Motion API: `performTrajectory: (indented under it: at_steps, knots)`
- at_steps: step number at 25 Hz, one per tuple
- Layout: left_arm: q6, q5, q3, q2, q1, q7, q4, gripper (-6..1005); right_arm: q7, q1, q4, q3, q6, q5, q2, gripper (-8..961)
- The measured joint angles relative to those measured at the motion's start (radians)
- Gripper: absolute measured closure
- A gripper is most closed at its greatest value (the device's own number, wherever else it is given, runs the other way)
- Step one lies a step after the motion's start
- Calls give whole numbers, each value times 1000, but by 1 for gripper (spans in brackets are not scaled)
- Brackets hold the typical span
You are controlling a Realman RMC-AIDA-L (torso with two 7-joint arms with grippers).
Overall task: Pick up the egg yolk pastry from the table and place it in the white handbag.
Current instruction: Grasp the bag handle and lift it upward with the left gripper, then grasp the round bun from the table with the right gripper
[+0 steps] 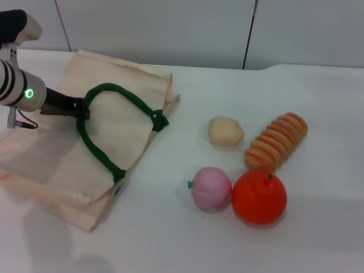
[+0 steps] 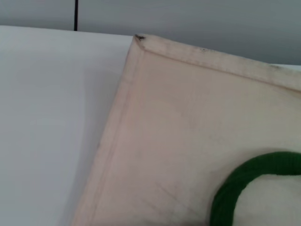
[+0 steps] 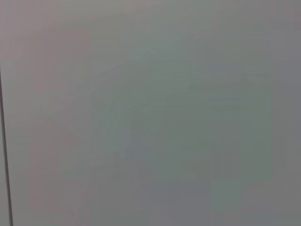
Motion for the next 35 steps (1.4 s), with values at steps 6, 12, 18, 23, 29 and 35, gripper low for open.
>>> performTrajectory:
  at_steps: [6, 12, 18, 23, 29, 35]
  knots:
    - [-2, -17, 0, -4, 3, 22, 0, 845, 0, -2, 1, 0, 0, 0, 0, 134]
    - [107, -216, -3, -11, 44, 157, -34, 876, -4, -23, 3, -1, -5, -1, -4, 136]
    - [477, -515, -1, -18, 111, 303, -250, 876, -2, -24, 0, -11, -4, -26, -7, 139]
    - [688, -708, -1, -5, 180, 372, -320, 877, 56, -24, -64, -57, -6, -249, -19, 142]
    - [790, -823, -1, 22, 209, 398, -317, 877, 359, -27, -276, -92, -11, -726, -64, 145]
    - [811, -845, -2, 26, 205, 403, -314, 876, 678, -18, -575, -91, -63, -1219, -26, 147]
